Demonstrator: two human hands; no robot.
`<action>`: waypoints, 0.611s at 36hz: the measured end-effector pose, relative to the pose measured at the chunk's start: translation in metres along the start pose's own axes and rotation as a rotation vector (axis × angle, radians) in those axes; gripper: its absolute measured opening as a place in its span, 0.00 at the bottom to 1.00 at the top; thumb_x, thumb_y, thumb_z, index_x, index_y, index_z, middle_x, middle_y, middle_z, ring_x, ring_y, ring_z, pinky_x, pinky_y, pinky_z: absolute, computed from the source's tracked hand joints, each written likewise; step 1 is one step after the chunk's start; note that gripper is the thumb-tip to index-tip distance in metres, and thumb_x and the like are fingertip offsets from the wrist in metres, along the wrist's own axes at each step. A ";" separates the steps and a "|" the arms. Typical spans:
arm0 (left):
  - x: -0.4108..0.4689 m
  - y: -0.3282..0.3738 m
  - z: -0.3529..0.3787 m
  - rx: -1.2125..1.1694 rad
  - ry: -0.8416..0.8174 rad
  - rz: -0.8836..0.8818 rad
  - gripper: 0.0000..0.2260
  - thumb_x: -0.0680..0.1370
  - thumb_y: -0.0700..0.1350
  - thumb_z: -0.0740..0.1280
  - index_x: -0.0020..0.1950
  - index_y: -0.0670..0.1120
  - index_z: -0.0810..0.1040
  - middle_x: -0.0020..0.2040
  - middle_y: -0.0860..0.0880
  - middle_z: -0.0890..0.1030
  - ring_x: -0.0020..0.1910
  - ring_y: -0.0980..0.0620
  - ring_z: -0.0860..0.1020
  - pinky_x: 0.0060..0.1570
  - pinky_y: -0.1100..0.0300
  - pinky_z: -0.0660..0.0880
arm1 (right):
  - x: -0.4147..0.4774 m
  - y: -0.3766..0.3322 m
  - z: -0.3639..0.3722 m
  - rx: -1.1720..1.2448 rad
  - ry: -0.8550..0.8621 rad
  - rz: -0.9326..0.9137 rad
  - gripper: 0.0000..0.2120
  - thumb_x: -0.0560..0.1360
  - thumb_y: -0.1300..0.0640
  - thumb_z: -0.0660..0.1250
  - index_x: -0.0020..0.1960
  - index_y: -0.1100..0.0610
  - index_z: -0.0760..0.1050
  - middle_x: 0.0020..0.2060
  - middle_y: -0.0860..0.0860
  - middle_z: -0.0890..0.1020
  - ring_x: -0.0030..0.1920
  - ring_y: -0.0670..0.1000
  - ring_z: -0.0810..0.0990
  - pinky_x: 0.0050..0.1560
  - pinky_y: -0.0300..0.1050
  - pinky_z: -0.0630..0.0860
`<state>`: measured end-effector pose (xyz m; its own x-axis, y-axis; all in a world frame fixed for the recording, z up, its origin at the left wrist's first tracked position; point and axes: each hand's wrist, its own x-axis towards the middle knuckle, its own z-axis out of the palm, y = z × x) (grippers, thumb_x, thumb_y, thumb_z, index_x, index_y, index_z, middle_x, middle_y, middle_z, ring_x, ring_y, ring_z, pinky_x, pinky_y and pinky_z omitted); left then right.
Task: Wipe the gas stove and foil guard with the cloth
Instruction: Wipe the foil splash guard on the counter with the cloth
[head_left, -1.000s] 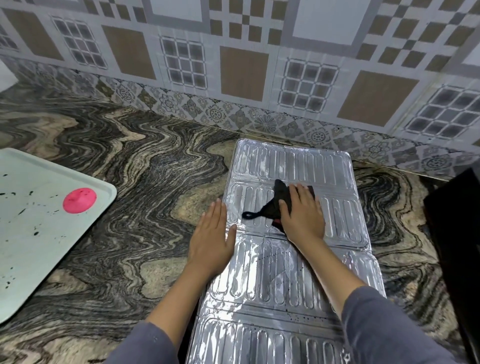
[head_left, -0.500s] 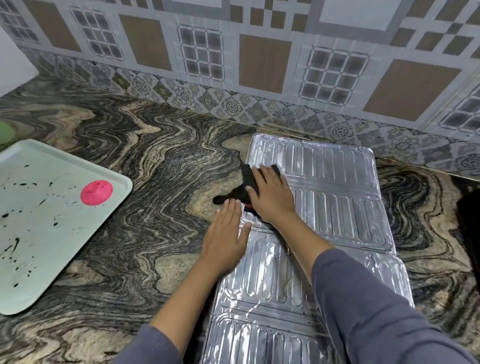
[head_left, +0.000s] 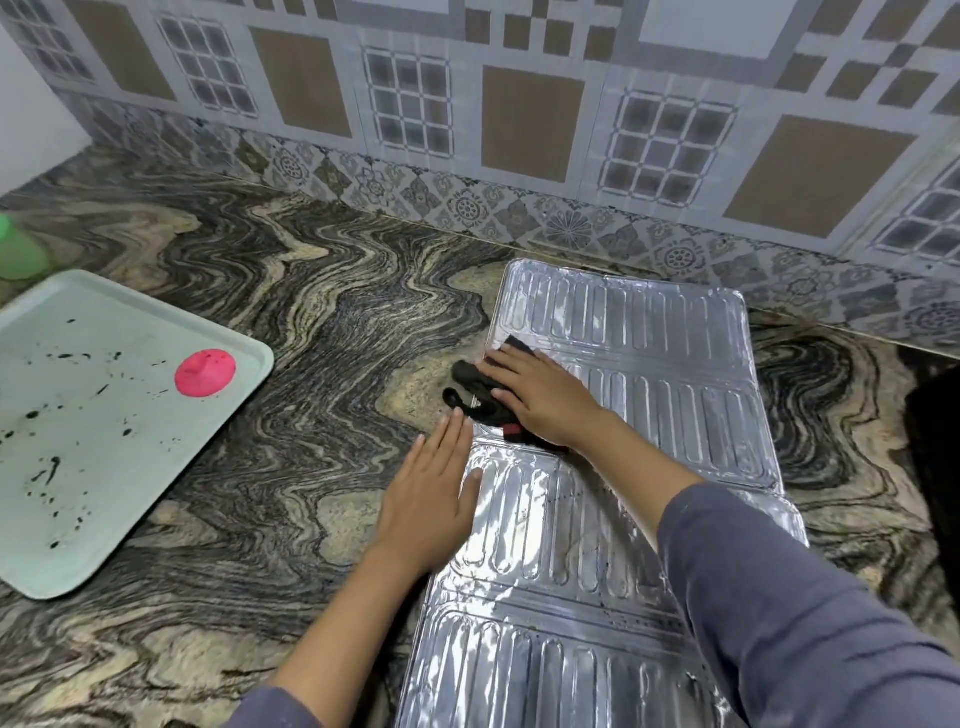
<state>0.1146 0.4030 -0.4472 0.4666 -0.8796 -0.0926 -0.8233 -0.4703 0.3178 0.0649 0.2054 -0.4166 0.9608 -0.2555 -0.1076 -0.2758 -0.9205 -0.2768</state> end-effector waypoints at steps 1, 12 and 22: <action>0.000 0.000 0.000 -0.006 0.003 -0.004 0.25 0.80 0.55 0.40 0.75 0.50 0.36 0.76 0.53 0.36 0.75 0.57 0.35 0.74 0.59 0.36 | -0.004 0.000 -0.002 0.002 -0.024 -0.023 0.21 0.82 0.50 0.50 0.75 0.49 0.56 0.76 0.46 0.58 0.76 0.48 0.52 0.74 0.47 0.48; -0.003 0.004 -0.002 -0.003 0.012 -0.018 0.24 0.81 0.53 0.40 0.75 0.51 0.37 0.75 0.53 0.36 0.75 0.57 0.36 0.73 0.59 0.36 | -0.088 0.025 -0.014 -0.027 -0.115 0.144 0.21 0.81 0.49 0.50 0.74 0.47 0.58 0.75 0.43 0.59 0.75 0.46 0.55 0.72 0.49 0.60; -0.003 0.006 -0.002 -0.024 0.061 -0.008 0.24 0.81 0.51 0.44 0.76 0.49 0.43 0.77 0.52 0.42 0.76 0.57 0.42 0.74 0.59 0.40 | -0.161 0.027 0.017 -0.027 0.248 0.771 0.23 0.80 0.46 0.50 0.74 0.51 0.58 0.73 0.49 0.63 0.74 0.51 0.58 0.71 0.55 0.55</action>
<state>0.1087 0.4026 -0.4427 0.4921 -0.8697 -0.0377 -0.8122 -0.4743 0.3397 -0.0978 0.2269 -0.4227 0.4799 -0.8763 -0.0431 -0.8653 -0.4647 -0.1879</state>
